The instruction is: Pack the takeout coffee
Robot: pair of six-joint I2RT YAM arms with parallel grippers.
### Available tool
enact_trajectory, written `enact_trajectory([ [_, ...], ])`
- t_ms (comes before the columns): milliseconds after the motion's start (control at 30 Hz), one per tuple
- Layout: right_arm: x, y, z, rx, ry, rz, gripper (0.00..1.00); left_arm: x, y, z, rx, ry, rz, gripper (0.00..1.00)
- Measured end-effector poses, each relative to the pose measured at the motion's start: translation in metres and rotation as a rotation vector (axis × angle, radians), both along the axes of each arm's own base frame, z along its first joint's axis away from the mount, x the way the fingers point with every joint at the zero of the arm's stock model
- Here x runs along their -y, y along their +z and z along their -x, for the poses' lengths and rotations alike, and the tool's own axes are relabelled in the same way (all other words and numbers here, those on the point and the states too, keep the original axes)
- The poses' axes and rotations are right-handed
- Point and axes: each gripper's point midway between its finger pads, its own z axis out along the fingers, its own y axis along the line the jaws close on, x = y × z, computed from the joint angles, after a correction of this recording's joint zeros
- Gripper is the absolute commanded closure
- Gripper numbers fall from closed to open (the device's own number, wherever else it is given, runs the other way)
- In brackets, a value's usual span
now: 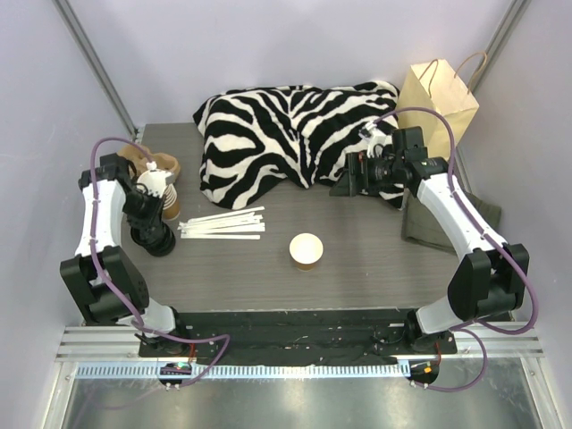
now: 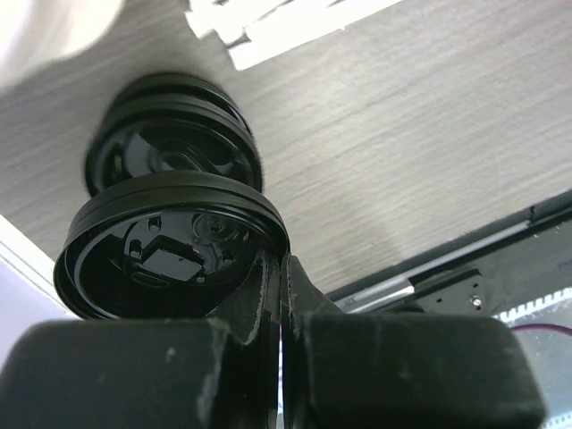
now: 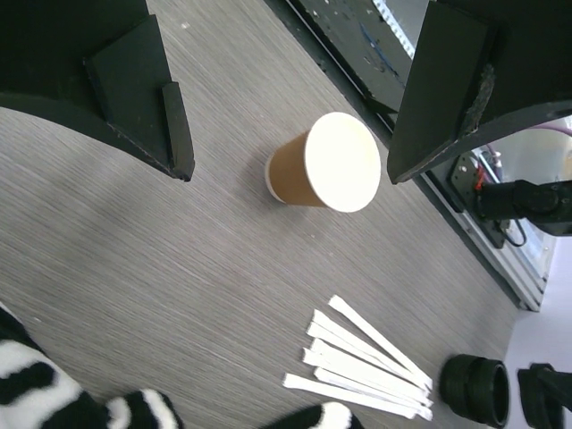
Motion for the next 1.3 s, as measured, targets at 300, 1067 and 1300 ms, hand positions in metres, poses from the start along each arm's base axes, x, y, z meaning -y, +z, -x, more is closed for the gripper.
enact_trajectory([
  [300, -0.142, 0.000, 0.013, 0.014, 0.249, -0.031, 0.00, 0.012, 0.007, 0.002, 0.011, 0.060, 0.110, 1.00],
  [1067, -0.402, -0.049, 0.052, -0.470, 0.099, -0.528, 0.99, 0.008, 0.013, -0.002, 0.028, 0.170, 0.249, 1.00],
  [1300, -0.438, -0.032, 0.073, -0.496, 0.136, -0.592, 0.99, 0.007, 0.012, -0.002, 0.023, 0.180, 0.258, 1.00],
])
